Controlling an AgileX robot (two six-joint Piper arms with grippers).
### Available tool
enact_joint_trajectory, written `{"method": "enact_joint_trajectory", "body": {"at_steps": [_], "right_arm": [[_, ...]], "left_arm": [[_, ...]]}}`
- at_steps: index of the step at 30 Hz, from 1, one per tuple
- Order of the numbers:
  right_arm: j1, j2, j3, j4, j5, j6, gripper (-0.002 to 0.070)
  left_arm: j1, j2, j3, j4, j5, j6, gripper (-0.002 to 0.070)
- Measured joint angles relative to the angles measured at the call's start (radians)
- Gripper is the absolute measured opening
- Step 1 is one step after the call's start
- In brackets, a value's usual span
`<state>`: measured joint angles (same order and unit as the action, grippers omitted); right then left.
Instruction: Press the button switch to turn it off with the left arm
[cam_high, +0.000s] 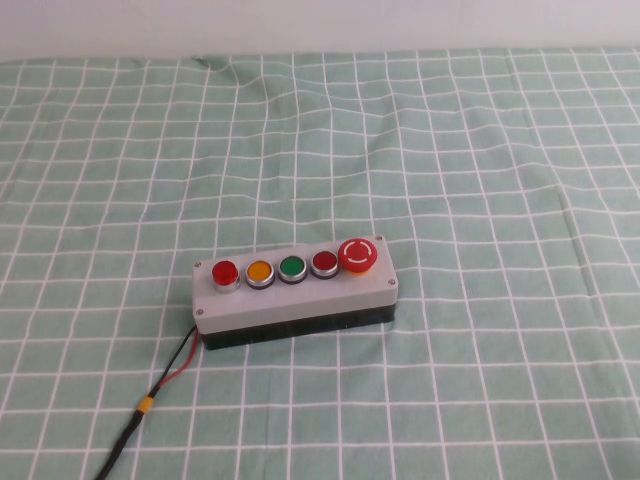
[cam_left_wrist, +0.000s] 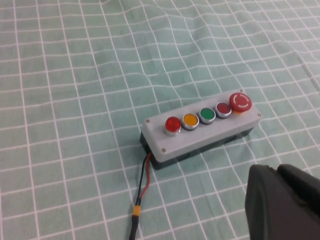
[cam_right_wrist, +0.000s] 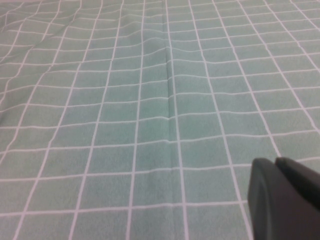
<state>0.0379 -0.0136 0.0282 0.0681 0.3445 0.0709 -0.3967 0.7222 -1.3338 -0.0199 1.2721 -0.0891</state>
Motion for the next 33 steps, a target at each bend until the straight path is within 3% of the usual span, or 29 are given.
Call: {"method": "enact_joint_trajectory", "body": {"at_steps": [11,23,29,33], "right_arm": [[0.0,0.0,0.0,0.0,0.0,0.0,-0.0017],[0.0,0.0,0.0,0.0,0.0,0.0,-0.0017],[0.0,0.0,0.0,0.0,0.0,0.0,-0.0017],[0.0,0.0,0.0,0.0,0.0,0.0,-0.0017]], "left_arm": [[0.0,-0.272,0.227,0.0,0.01,0.007,-0.0002],[0.0,-0.281,0.243,0.0,0.01,0.007,-0.0002],[0.0,-0.281,0.247,0.075,0.01,0.007,-0.0002],[0.082,-0.319,0.31,0.108,-0.142,0.01,-0.0002]]}}
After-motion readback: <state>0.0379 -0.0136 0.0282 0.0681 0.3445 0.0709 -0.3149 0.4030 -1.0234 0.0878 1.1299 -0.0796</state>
